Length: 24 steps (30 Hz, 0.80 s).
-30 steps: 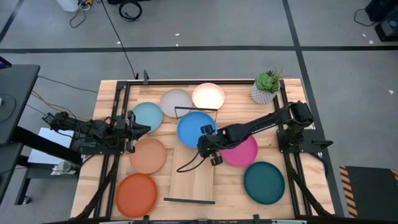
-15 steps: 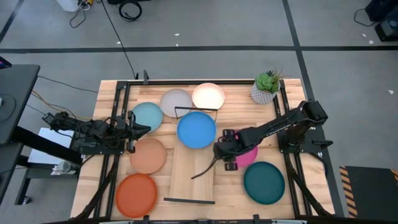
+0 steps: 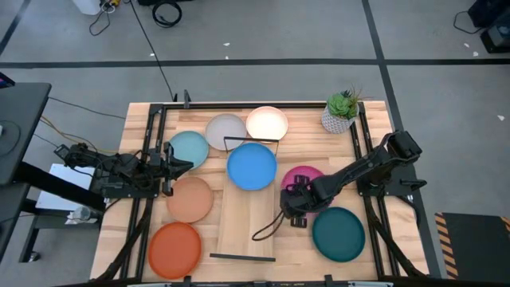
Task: Place and stack plates onto a shelf
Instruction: Stack the pink plate on top of the blue plate on the shelf
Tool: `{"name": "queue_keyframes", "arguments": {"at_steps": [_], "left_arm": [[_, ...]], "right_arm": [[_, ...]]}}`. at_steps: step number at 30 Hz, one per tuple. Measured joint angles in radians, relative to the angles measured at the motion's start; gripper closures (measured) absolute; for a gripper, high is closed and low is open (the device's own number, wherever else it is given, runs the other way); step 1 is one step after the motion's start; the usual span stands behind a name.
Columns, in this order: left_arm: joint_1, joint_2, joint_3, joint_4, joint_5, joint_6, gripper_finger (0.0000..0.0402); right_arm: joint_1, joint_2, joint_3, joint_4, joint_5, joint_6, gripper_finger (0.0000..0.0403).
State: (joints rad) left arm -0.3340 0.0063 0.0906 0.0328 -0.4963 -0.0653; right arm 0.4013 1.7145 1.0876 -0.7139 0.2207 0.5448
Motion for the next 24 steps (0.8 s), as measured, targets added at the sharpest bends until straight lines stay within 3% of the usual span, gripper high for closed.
{"name": "queue_keyframes", "arguments": {"at_steps": [9, 14, 18, 24], "left_arm": [[0.0, 0.0, 0.0, 0.0, 0.0, 0.0, 0.0363], [0.0, 0.0, 0.0, 0.0, 0.0, 0.0, 0.0363], [0.0, 0.0, 0.0, 0.0, 0.0, 0.0, 0.0363], [0.0, 0.0, 0.0, 0.0, 0.0, 0.0, 0.0363]], "right_arm": [[0.043, 0.0, -0.098, 0.058, 0.019, 0.125, 0.0224], [0.039, 0.001, -0.147, 0.056, 0.031, 0.117, 0.023], [0.021, 0.001, -0.164, 0.052, 0.028, 0.072, 0.0264], [-0.016, 0.002, -0.131, -0.023, 0.005, 0.032, 0.0354]]}}
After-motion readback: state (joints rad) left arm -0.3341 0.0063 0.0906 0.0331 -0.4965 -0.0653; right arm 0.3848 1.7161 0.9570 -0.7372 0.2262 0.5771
